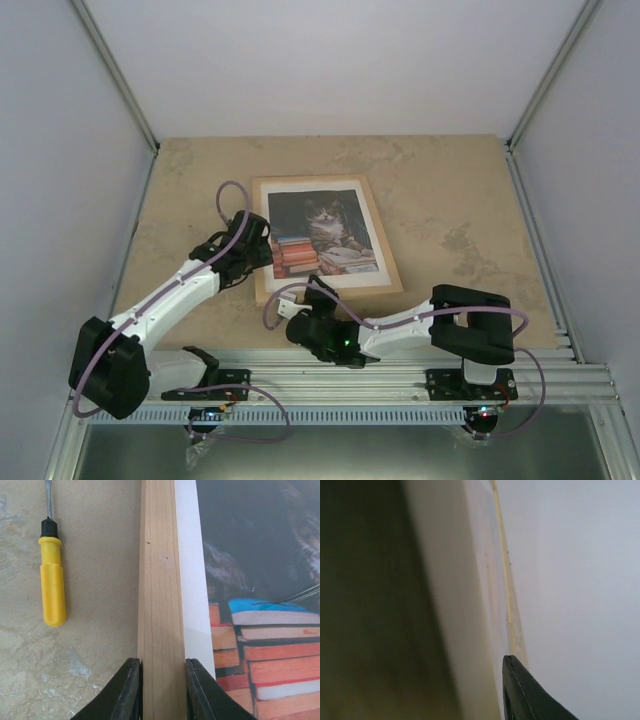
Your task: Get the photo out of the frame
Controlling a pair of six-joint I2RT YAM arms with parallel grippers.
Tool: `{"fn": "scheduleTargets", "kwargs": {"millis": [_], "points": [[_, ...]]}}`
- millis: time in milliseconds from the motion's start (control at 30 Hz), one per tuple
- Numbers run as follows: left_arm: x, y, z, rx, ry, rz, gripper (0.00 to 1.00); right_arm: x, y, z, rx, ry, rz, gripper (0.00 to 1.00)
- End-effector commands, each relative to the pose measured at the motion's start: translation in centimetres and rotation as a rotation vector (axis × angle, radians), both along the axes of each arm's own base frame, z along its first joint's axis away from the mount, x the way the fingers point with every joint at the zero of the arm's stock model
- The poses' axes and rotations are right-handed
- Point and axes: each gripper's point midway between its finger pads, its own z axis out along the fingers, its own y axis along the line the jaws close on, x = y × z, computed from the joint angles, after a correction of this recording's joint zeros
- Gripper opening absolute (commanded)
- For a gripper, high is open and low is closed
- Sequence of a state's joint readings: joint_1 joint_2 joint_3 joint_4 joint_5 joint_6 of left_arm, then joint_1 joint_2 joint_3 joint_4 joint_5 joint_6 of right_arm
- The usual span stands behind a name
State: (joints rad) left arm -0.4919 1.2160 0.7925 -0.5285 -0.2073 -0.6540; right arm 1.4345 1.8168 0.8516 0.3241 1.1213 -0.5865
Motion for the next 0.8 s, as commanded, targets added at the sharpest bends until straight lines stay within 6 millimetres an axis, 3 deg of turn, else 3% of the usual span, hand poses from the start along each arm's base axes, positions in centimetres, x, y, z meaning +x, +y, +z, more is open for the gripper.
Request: {"fn": "scheduleTargets", "kwargs": {"millis": [0, 167, 333, 467, 600, 767], "points": [[1.8, -0.8, 4.2, -0.120, -0.169, 0.045, 0.00, 0.2, -0.4, 2.9, 0.071, -0.056, -0.029, 0.20], [1.6, -0.3, 5.1, -0.137, -0.197, 0.080, 0.06, 0.0, -1.0, 4.8, 0.091, -0.075, -0.013, 0.01], [0.9, 1.0, 7.9, -0.165, -0.277, 0.134, 0.19, -0.2, -1.5, 6.9, 0.148, -0.076, 0.016, 0.00], [-0.3, 2.7, 11.3, -0.213, -0.387, 0.195, 0.43, -0.7, -1.8, 9.5, 0.242, -0.068, 0.064, 0.00], [-2.1, 4.0, 15.1, -0.287, -0.515, 0.208, 0.51, -0.8, -2.0, 12.0, 0.365, -0.050, 0.108, 0.00], [-4.0, 5.1, 17.9, -0.363, -0.627, 0.213, 0.63, -0.7, -2.9, 16.3, 0.579, -0.046, 0.154, 0.01]]}}
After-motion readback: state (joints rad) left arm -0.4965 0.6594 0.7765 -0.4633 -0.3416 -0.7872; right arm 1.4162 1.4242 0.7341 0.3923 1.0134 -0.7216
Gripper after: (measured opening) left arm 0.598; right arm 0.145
